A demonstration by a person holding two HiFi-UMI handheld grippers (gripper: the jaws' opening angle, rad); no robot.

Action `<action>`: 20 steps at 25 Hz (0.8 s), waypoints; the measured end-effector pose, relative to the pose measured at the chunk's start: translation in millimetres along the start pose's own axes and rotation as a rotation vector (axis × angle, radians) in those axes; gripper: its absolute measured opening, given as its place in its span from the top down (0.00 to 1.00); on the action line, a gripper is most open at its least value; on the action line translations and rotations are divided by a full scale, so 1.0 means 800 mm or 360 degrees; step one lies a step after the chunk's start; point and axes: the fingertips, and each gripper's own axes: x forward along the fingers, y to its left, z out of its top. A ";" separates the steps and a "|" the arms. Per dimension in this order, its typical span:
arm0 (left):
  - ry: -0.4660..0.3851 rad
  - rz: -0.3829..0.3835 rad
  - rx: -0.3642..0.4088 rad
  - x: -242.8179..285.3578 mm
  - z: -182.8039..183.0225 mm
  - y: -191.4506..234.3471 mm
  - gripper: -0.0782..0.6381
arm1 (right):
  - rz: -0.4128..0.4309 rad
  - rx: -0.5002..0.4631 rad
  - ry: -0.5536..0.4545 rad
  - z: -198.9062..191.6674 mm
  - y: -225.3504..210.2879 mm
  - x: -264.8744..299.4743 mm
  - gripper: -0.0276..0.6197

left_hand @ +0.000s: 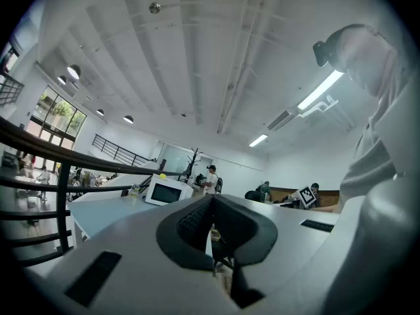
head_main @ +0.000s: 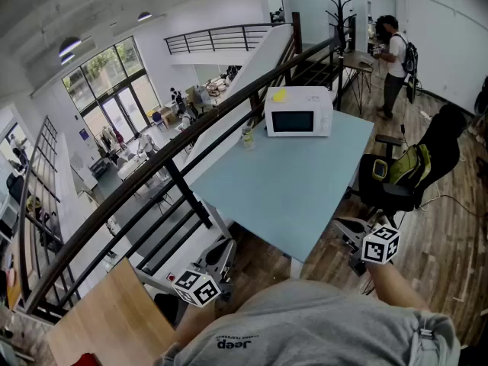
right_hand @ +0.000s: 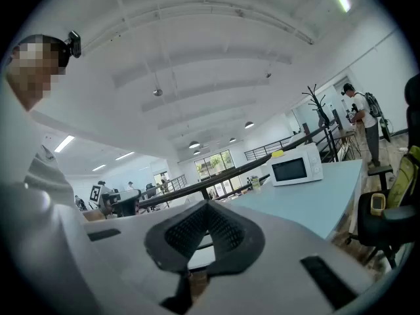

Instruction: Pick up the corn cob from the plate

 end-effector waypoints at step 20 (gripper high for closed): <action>0.0021 -0.0010 0.0015 0.019 0.000 0.007 0.87 | 0.0039 0.0074 0.0036 0.000 -0.013 0.016 0.93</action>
